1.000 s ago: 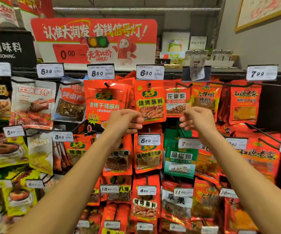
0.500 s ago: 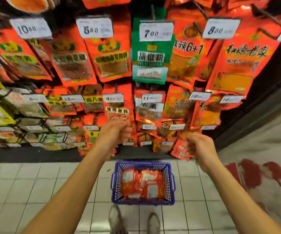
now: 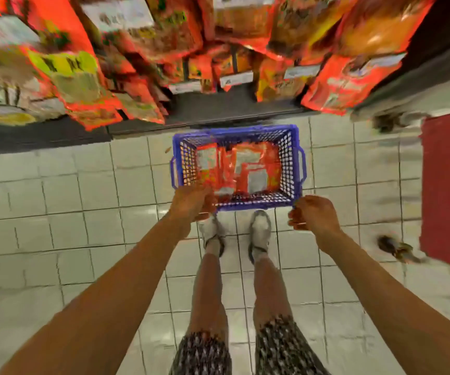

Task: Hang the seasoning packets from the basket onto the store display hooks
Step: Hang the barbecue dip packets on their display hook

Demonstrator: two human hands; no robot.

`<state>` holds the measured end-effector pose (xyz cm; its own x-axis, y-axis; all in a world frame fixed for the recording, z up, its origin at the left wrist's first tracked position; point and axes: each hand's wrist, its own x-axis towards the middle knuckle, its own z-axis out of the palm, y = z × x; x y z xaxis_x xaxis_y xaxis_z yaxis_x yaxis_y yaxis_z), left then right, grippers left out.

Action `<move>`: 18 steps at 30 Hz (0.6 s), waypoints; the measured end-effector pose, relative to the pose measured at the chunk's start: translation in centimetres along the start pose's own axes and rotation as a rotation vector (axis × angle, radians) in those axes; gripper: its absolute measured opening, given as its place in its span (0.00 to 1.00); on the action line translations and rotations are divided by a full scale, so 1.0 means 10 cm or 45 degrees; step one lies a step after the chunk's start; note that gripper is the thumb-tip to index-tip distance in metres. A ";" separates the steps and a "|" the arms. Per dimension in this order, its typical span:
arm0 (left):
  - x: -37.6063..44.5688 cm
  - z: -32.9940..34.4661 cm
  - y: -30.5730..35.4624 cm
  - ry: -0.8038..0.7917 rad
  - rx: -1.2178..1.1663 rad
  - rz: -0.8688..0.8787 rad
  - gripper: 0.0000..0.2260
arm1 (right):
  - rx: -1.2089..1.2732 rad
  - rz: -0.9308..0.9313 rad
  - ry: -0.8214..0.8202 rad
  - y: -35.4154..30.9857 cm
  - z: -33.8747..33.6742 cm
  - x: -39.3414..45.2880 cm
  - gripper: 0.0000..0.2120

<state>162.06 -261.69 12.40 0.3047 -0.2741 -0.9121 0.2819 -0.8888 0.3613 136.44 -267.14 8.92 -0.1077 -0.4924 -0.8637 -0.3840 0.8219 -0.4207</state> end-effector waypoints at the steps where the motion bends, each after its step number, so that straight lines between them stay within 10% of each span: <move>1: 0.28 0.03 -0.13 -0.006 0.050 -0.041 0.04 | -0.050 0.043 -0.016 0.19 0.11 0.26 0.03; 9: 2.33 0.17 -1.07 -0.149 0.803 -0.019 0.08 | -0.770 0.011 -0.271 1.08 0.90 2.32 0.08; 18: 3.68 0.15 -1.68 -0.085 0.816 -0.004 0.07 | 0.204 0.436 -0.049 1.29 1.71 3.98 0.26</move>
<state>167.13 -257.39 -27.54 0.2416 -0.2752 -0.9305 -0.3231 -0.9270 0.1903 142.83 -271.23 -35.62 -0.1696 -0.1726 -0.9703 -0.1832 0.9729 -0.1411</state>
